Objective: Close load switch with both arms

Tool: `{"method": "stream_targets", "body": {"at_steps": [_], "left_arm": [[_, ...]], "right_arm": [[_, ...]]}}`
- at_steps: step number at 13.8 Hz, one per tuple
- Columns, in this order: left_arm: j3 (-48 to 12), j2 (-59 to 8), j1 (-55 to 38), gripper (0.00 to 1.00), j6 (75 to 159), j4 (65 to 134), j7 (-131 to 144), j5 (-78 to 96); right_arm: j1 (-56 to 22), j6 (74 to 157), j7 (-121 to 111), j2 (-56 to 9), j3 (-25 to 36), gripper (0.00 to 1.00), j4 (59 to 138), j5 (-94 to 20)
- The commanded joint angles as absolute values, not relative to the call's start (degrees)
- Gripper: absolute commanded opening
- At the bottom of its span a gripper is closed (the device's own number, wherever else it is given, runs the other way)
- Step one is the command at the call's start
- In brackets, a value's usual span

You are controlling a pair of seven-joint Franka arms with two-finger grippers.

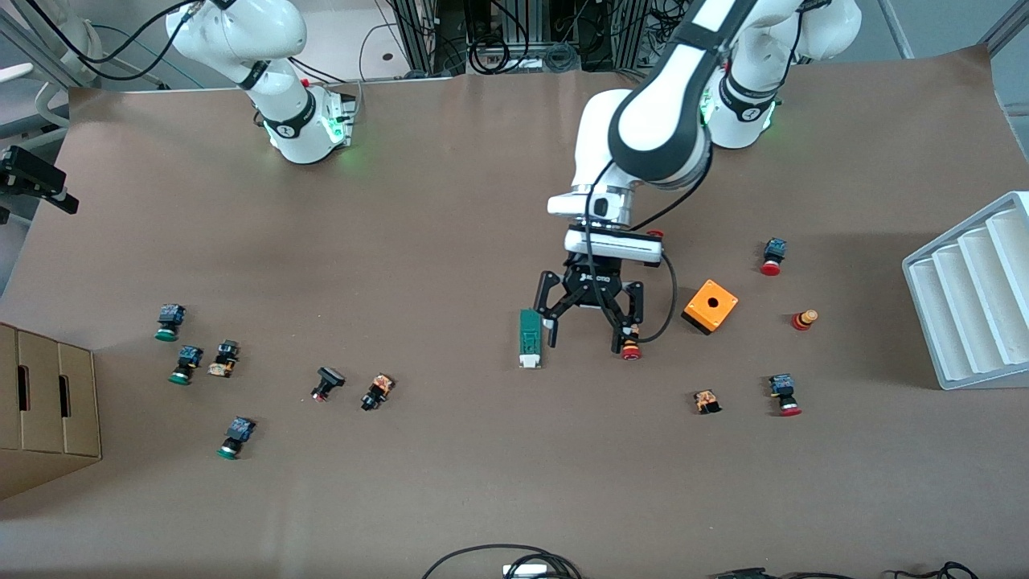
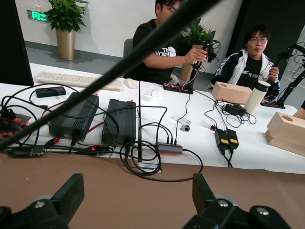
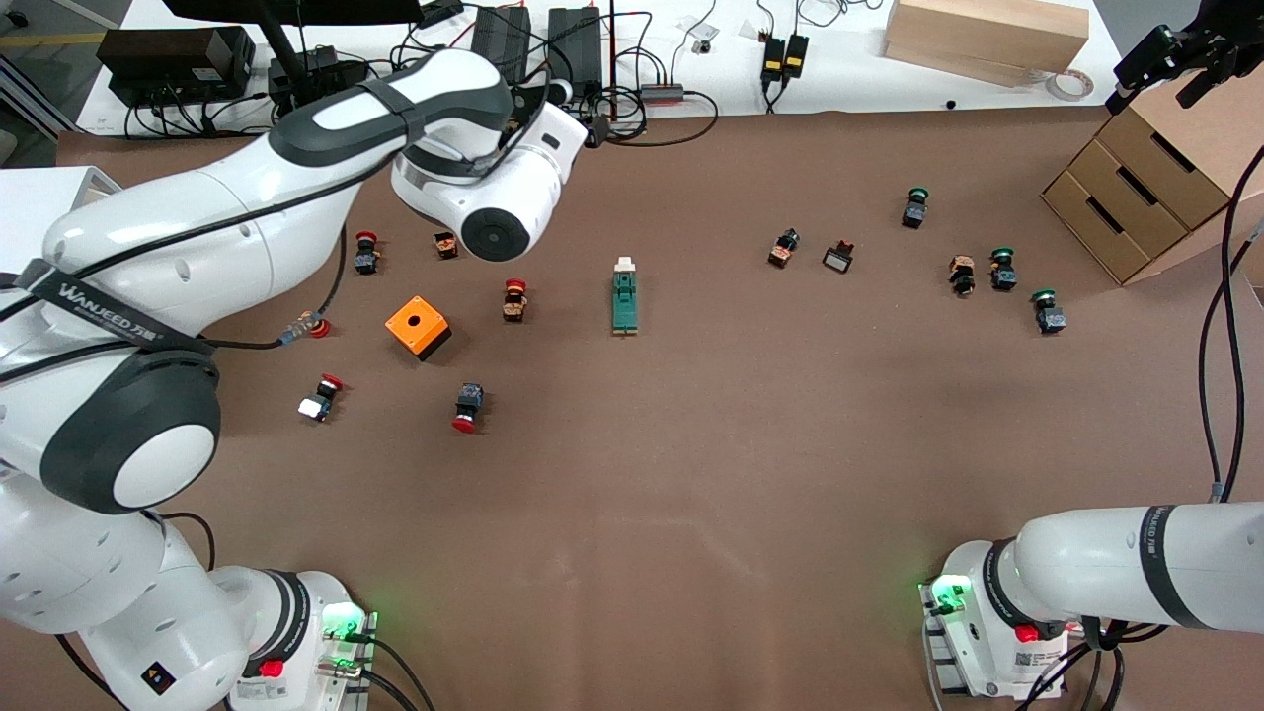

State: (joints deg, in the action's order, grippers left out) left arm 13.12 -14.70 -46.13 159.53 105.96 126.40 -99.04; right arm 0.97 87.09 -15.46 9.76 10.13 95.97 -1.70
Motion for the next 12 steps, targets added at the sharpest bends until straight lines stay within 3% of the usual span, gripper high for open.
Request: {"method": "stream_targets", "body": {"at_steps": [1, 8, 12], "left_arm": [[12.0, -10.9, -42.7, 1.00, 164.1, 107.1, 123.0, -99.5], [11.9, -6.4, -37.6, 1.00, 168.6, 109.7, 115.4, -99.8], [10.7, -1.0, -35.0, 1.00, 168.4, 114.6, 101.3, -99.5]], "right_arm": [[0.8, 86.9, -15.8, 10.2, 10.1, 1.00, 95.6, -0.5], [0.8, 86.9, -15.8, 10.2, 10.1, 1.00, 95.6, -0.5], [0.8, 86.9, -15.8, 10.2, 10.1, 1.00, 95.6, -0.5]]}}
